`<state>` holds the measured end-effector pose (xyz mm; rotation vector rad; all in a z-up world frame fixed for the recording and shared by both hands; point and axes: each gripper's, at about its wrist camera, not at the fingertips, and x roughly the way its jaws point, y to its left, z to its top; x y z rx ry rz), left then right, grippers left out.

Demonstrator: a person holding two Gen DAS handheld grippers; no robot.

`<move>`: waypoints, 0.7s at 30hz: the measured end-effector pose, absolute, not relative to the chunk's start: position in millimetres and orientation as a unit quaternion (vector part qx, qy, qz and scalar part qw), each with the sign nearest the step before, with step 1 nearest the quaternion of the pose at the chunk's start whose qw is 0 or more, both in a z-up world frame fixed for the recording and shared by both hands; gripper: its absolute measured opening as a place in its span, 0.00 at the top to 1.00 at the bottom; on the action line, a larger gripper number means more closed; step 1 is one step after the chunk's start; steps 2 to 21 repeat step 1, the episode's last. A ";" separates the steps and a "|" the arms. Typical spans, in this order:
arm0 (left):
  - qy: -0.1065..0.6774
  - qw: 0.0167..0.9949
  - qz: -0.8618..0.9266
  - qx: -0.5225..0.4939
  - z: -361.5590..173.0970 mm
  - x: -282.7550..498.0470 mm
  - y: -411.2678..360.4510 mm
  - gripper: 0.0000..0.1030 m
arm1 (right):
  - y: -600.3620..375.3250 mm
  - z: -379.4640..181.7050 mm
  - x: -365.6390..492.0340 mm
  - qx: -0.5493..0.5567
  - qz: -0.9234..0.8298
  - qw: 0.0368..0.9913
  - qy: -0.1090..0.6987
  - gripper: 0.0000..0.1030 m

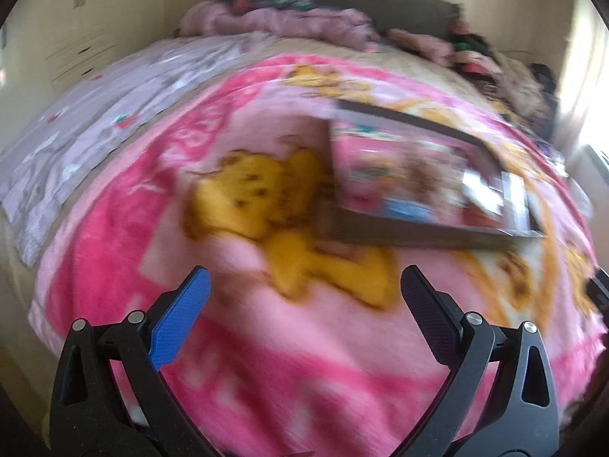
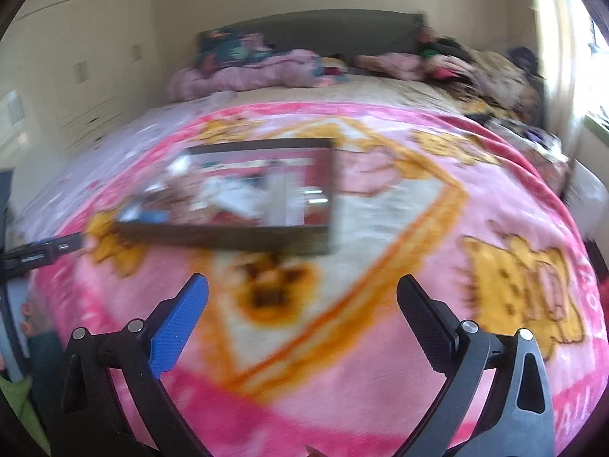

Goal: Organize jewelry

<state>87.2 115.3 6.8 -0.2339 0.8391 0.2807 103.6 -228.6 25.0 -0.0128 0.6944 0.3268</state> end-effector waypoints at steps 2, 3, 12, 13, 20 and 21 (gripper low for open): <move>0.407 0.893 0.156 -0.112 1.6 96.6 131.2 0.11 | -246.3 19.8 118.3 -0.004 0.128 0.932 0.339 0.06; 0.407 0.893 0.156 -0.112 1.6 96.6 131.2 0.11 | -246.3 19.8 118.3 -0.004 0.128 0.932 0.339 0.06; 0.407 0.893 0.156 -0.112 1.6 96.6 131.2 0.11 | -246.3 19.8 118.3 -0.004 0.128 0.932 0.339 0.06; 0.407 0.893 0.156 -0.112 1.6 96.6 131.2 0.11 | -246.3 19.8 118.3 -0.004 0.128 0.932 0.339 0.06; 0.407 0.893 0.156 -0.112 1.6 96.6 131.2 0.11 | -246.3 19.8 118.3 -0.004 0.128 0.932 0.339 0.06; 0.407 0.893 0.156 -0.112 1.6 96.6 131.2 0.11 | -246.3 19.8 118.3 -0.004 0.128 0.932 0.339 0.06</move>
